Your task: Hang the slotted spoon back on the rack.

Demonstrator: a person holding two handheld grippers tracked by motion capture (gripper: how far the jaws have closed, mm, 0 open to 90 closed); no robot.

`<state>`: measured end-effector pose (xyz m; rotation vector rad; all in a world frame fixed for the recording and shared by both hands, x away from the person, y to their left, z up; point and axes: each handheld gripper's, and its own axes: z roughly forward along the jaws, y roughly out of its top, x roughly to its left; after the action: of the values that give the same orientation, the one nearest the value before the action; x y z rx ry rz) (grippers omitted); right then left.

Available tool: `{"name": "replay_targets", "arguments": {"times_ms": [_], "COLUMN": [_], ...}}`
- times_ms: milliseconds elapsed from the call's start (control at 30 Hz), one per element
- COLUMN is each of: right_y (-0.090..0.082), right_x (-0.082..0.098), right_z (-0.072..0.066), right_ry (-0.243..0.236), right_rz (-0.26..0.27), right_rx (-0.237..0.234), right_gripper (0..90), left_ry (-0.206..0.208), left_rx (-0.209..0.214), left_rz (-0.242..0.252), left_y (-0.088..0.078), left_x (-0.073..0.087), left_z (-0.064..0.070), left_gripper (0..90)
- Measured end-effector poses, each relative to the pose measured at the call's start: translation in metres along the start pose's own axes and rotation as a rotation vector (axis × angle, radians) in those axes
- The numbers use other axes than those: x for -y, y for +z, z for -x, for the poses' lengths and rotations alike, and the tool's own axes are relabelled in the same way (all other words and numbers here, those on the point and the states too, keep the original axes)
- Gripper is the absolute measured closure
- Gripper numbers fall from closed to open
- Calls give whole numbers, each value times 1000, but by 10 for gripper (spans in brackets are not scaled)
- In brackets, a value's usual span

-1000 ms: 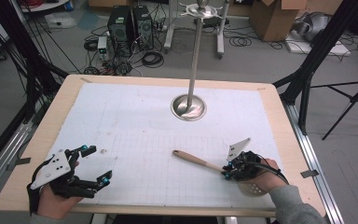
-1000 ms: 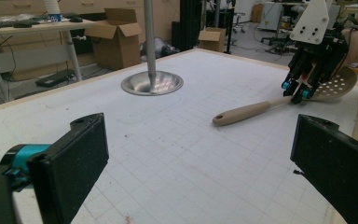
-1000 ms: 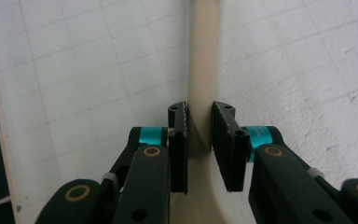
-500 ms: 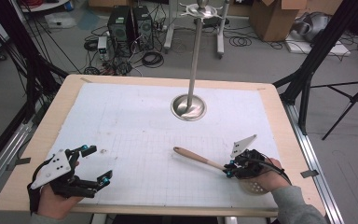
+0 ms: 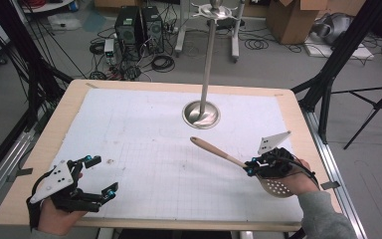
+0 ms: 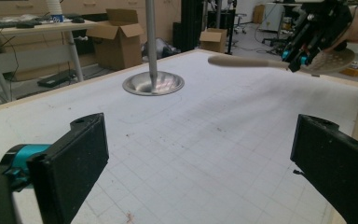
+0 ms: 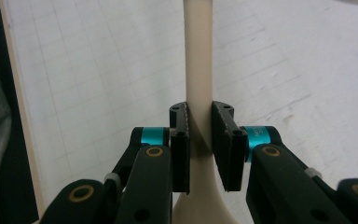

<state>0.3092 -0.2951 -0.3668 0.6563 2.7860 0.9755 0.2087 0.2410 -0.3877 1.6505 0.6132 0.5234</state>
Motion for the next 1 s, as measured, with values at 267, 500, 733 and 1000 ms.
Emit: {"name": "replay_targets", "arguments": {"times_ms": [267,500,733,1000], "right_y": [-25,-46,-58,-76], "right_x": [-12,-22,-26,-30], "right_z": [12,24,35,47], "right_ry": [11,31,56,85], "right_rz": [70,115,170,226], "right_rx": [16,23,31,37], "right_gripper": [789,788,788,788], "left_ry": [-2,-2,-4,-12], "left_rx": [-11,-12,-14,-20], "left_rz": [7,6,4,8], "left_y": [-5,-7,-8,-11], "left_x": [0,0,1,3], "left_z": [0,0,0,-3], "left_gripper": [45,45,45,45]}}
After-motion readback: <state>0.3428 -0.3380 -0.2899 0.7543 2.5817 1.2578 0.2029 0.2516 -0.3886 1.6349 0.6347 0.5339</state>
